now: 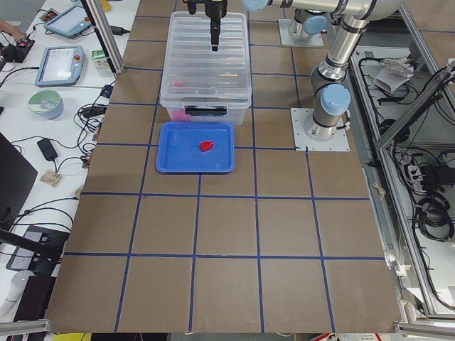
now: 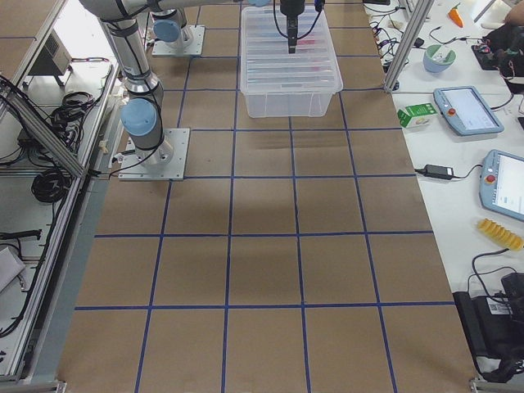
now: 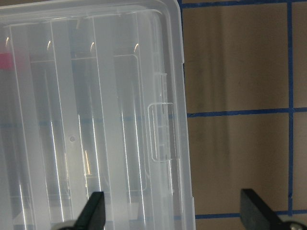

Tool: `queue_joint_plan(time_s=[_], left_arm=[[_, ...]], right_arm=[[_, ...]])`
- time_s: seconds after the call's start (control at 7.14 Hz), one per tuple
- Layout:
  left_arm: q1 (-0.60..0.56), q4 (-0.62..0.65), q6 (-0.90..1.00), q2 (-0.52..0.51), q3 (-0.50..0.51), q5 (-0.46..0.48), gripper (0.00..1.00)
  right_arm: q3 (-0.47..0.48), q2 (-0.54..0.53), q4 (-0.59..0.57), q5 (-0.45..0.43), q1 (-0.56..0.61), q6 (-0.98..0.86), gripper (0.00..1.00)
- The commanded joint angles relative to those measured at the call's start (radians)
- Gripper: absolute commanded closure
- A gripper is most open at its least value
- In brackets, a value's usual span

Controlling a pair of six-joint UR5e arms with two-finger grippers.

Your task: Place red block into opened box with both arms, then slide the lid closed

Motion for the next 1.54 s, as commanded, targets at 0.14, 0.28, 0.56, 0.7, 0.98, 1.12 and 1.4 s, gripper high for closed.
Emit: queue_joint_plan(time_s=[0.14, 0.28, 0.56, 0.7, 0.98, 1.12, 1.4], left_arm=[[0.001, 0.0, -0.003, -0.001, 0.0, 0.0, 0.0], [0.0, 0.0, -0.003, -0.001, 0.0, 0.0, 0.0], [0.001, 0.0, -0.003, 0.001, 0.0, 0.001, 0.0], [0.001, 0.0, -0.003, 0.002, 0.0, 0.0, 0.0], [-0.003, 0.0, -0.003, 0.001, -0.001, -0.002, 0.0], [-0.004, -0.002, -0.003, 0.001, -0.001, 0.001, 0.0], [0.0, 0.0, 0.003, 0.001, -0.003, 0.006, 0.0]], right_arm=[[0.0, 0.003, -0.002, 0.0, -0.008, -0.005, 0.0], [0.0, 0.003, -0.011, -0.003, -0.024, -0.011, 0.0], [0.014, 0.006, 0.0, -0.002, -0.057, -0.041, 0.0], [0.072, 0.015, -0.015, 0.003, -0.057, -0.038, 0.0], [0.231, 0.087, -0.252, -0.003, -0.061, -0.04, 0.0], [0.283, 0.107, -0.326, -0.002, -0.061, -0.04, 0.0], [0.305, 0.112, -0.354, -0.02, -0.063, -0.041, 0.0]])
